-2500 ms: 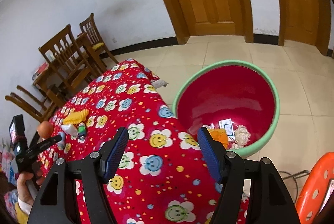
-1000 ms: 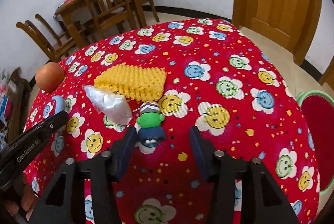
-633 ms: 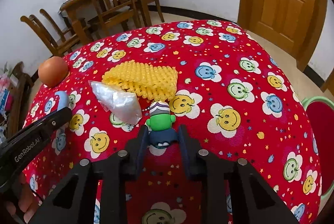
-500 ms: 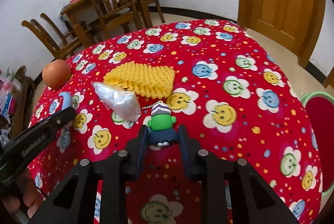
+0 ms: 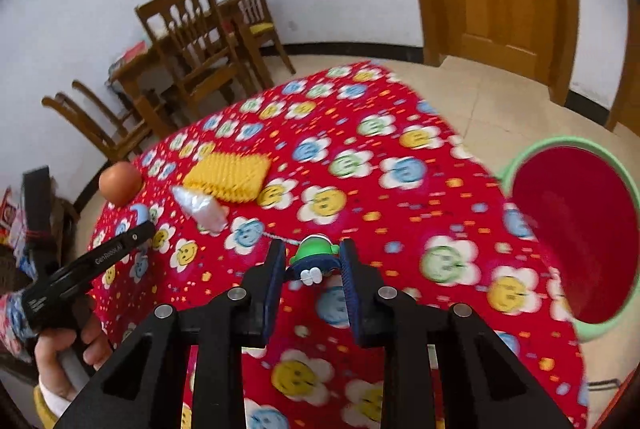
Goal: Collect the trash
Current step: 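Carry the green toy into the bucket and open the right tool while the left tool carries the blue piece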
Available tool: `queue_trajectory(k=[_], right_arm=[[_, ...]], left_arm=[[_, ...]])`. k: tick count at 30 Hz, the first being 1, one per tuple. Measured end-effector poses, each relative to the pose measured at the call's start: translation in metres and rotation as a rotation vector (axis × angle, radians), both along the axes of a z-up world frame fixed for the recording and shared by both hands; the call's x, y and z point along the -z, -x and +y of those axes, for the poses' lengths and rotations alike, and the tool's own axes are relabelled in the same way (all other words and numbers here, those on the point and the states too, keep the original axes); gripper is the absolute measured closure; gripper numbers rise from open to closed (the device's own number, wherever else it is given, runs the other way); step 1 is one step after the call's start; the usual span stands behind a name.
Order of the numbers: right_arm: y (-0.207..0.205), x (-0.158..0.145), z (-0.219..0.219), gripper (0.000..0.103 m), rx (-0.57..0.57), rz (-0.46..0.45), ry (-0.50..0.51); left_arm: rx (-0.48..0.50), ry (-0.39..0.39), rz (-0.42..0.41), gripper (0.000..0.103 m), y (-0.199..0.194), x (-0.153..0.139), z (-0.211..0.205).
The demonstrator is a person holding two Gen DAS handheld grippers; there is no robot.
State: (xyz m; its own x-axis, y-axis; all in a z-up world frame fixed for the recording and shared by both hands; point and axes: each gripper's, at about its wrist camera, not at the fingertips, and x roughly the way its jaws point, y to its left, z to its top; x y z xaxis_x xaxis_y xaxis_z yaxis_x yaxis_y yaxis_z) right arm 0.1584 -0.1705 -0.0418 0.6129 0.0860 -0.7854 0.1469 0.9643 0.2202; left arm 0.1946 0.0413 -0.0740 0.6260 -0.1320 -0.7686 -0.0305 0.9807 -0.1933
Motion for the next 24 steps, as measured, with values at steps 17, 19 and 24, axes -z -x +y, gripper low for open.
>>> queue_trajectory(k=[17,19,24], right_arm=[[0.06,-0.026,-0.121,0.075,0.342,-0.084,0.028],[0.064,-0.022,-0.133,0.075,0.375,-0.076,0.02],[0.071,-0.01,-0.157,0.084,0.441,-0.057,-0.003]], left_arm=[[0.022,-0.023,-0.012,0.087,0.004,-0.001,-0.009],[0.03,-0.028,-0.018,0.087,0.005,-0.002,-0.012],[0.059,-0.029,-0.023,0.087,0.007,-0.006,-0.019]])
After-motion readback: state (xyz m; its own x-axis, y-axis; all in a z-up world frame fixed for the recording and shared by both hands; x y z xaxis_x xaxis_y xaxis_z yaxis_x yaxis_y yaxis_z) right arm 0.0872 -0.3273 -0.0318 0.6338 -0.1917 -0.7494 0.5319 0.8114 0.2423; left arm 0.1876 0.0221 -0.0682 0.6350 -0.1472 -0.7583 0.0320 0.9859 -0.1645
